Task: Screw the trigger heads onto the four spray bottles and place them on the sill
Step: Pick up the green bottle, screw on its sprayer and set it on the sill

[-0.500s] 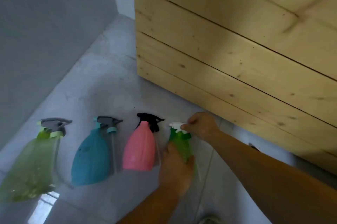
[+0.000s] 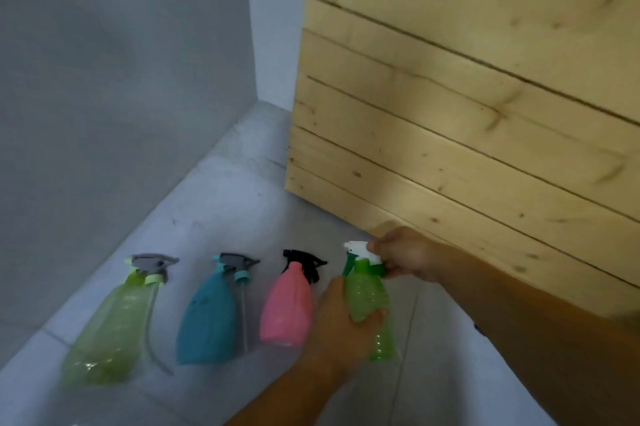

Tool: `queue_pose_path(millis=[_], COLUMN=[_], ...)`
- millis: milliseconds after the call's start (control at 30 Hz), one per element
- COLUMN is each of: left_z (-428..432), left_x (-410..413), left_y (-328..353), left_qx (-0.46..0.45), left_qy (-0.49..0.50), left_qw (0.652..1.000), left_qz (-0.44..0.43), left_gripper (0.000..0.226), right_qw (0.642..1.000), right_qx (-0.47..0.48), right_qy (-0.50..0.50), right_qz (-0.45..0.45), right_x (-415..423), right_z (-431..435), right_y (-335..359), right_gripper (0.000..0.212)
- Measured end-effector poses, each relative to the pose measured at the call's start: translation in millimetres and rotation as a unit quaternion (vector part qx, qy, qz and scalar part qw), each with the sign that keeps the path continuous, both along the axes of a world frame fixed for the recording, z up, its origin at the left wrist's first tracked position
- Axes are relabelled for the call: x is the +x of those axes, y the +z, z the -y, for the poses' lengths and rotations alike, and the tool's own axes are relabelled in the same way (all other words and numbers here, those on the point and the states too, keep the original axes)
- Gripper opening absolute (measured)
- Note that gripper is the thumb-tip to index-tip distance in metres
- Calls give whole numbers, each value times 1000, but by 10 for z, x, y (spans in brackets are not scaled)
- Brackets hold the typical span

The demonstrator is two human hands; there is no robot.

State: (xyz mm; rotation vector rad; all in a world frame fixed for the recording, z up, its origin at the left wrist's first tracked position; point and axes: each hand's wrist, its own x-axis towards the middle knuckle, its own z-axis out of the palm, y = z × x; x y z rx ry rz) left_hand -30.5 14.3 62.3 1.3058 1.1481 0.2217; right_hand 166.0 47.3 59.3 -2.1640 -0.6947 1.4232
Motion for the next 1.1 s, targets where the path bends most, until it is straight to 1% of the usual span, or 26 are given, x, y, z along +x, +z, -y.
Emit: queue_pose_path(millis=[67, 167, 267, 333, 400, 500, 600, 633, 700, 733, 767, 833, 933, 1033, 1100], left_z=[-79, -188, -233, -227, -216, -169, -92, -55, 17, 51, 61, 48, 0, -22, -34], left_x=[-158, -475, -776, -991, -1233, -1610, -1987, -2139, -2407, -2532, -2621, -2762, -2888, -2960, -2986], left_y=[294, 884, 1437, 1775, 2084, 2514, 2806, 2854, 2900, 2917, 2928, 2961, 3001, 2984, 2962], left_qx=[41, 106, 114, 131, 140, 132, 123, 120, 114, 113, 117, 135, 165, 188, 197], left_qy=[15, 12, 16, 11, 12, 8, -10, -20, -35, -33, -27, -7, 32, 44, 43], left_qw=[999, 994, 990, 986, 983, 980, 980, 980, 980, 980, 981, 980, 976, 972, 972], left_qz=[18, 37, 86, 98, 118, 147, 154, 160, 161, 158, 154, 146, 139, 131, 123], left_gripper=[36, 58, 78, 84, 82, 69, 78, 71, 48, 43, 43, 48, 50, 46, 47], right_qw=[999, 994, 977, 964, 956, 940, 917, 908, 890, 880, 871, 849, 808, 791, 789], right_qx=[22, 97, 197, 245, 280, 334, 389, 407, 443, 460, 476, 506, 536, 547, 544], right_qy=[11, 16, -20, -49, -61, -70, -92, -95, -107, -110, -115, -150, -220, -227, -229], right_qz=[20, 56, 80, 85, 64, 16, -10, -8, 17, 30, 33, -6, -105, -154, -172], right_x=[-84, -266, -511, -706, -929, -1248, -1575, -1702, -1914, -2011, -2087, -2218, -2368, -2464, -2486], right_z=[-66, -153, -140, -78, 0, 137, 246, 281, 339, 367, 394, 436, 485, 527, 523], right_y=[425, 1183, 1879, 2281, 2675, 3181, 3539, 3637, 3788, 3853, 3918, 4036, 4163, 4165, 4133], right_gripper=[16, 20, 21, 21, 23, 18, 17, 18, 23, 23, 23, 22, 17, 16, 16])
